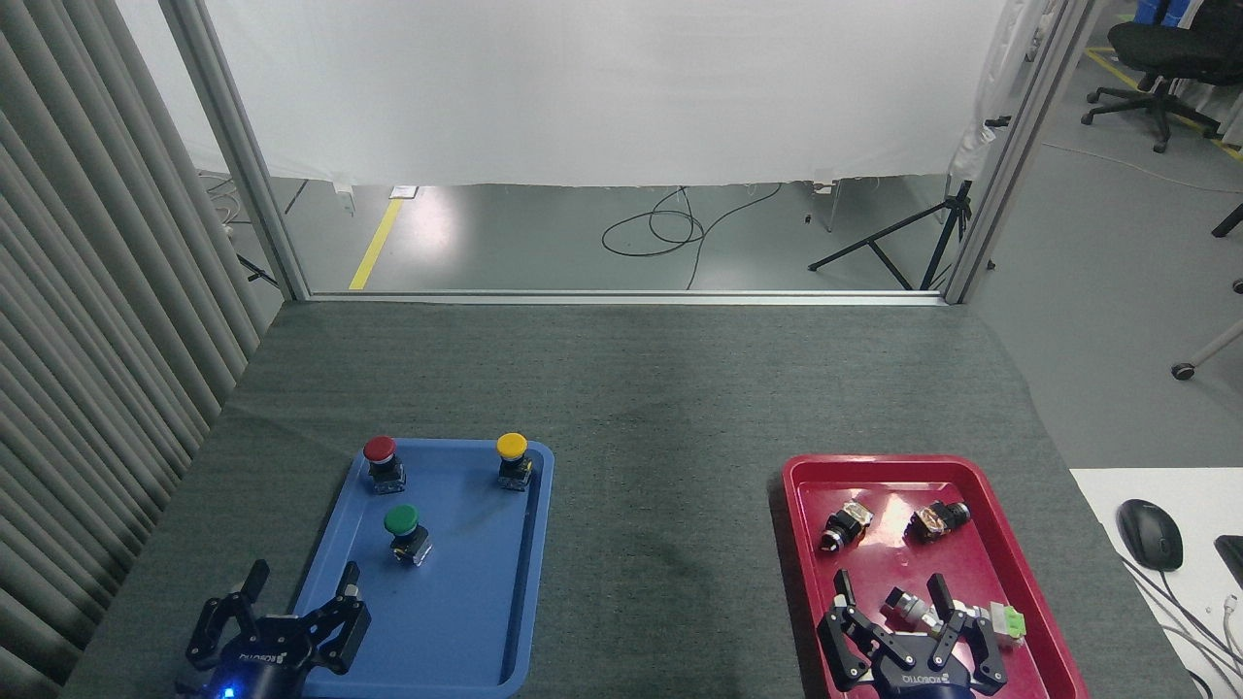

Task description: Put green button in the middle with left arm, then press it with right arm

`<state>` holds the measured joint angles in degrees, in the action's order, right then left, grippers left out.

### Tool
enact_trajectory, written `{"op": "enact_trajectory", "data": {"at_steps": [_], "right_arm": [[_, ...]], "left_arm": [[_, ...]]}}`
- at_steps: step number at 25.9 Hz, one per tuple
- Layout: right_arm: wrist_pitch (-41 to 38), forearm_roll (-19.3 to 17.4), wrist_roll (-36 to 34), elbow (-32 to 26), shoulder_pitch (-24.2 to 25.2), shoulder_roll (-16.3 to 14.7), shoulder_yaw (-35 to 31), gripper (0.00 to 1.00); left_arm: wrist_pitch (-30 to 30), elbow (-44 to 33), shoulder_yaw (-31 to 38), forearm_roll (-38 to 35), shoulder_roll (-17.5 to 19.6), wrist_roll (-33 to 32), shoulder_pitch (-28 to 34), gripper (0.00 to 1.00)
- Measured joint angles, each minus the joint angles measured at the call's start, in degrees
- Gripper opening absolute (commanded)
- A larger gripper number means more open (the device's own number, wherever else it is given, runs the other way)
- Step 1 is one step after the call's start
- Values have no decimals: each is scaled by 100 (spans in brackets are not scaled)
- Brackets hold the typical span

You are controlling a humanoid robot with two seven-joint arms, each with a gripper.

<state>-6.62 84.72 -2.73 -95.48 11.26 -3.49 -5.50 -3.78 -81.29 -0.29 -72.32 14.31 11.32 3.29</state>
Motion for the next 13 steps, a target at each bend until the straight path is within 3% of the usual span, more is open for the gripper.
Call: {"op": "enact_trajectory", "data": {"at_steps": [13], "right_arm": [[15,-5,-47,128,18,-44,-25,100]], "left_arm": [[157,57,-3,80,-80,385,1,99]]}}
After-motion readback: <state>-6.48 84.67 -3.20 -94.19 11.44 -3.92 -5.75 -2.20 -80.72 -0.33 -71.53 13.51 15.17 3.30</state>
